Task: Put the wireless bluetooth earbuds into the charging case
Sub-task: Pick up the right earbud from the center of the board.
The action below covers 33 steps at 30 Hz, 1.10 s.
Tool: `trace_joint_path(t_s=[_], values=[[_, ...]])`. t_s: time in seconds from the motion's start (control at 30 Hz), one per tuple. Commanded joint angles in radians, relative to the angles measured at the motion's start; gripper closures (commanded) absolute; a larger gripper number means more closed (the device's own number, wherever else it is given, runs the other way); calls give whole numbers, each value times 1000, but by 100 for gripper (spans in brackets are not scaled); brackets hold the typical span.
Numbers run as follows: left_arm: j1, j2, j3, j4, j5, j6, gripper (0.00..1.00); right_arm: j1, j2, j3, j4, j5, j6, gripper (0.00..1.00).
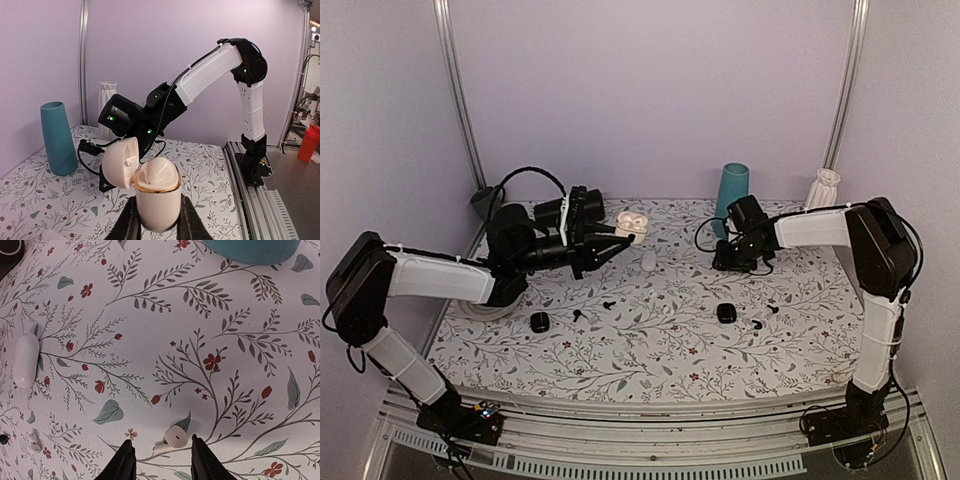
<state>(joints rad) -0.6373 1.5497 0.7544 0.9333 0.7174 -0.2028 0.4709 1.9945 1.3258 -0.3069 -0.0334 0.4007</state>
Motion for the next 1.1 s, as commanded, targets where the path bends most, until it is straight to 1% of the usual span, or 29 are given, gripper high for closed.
trace_joint_path(t_s=[0.0,0.27,0.57,0.77,1.07], values=[[12,-10,14,-9,-10,4,100,-3,44,29,-5,19,-36,63],[11,-5,22,-14,-6,2,100,-3,90,51,-23,35,-67,67],[11,5,26,-9,-6,-3,100,2,107,71,-62,75,-89,73],[11,15,32,-7,-2,-6,100,33,120,81,-88,153,-107,74],[11,16,30,-4,0,-8,100,48,136,111,-132,187,-90,75]])
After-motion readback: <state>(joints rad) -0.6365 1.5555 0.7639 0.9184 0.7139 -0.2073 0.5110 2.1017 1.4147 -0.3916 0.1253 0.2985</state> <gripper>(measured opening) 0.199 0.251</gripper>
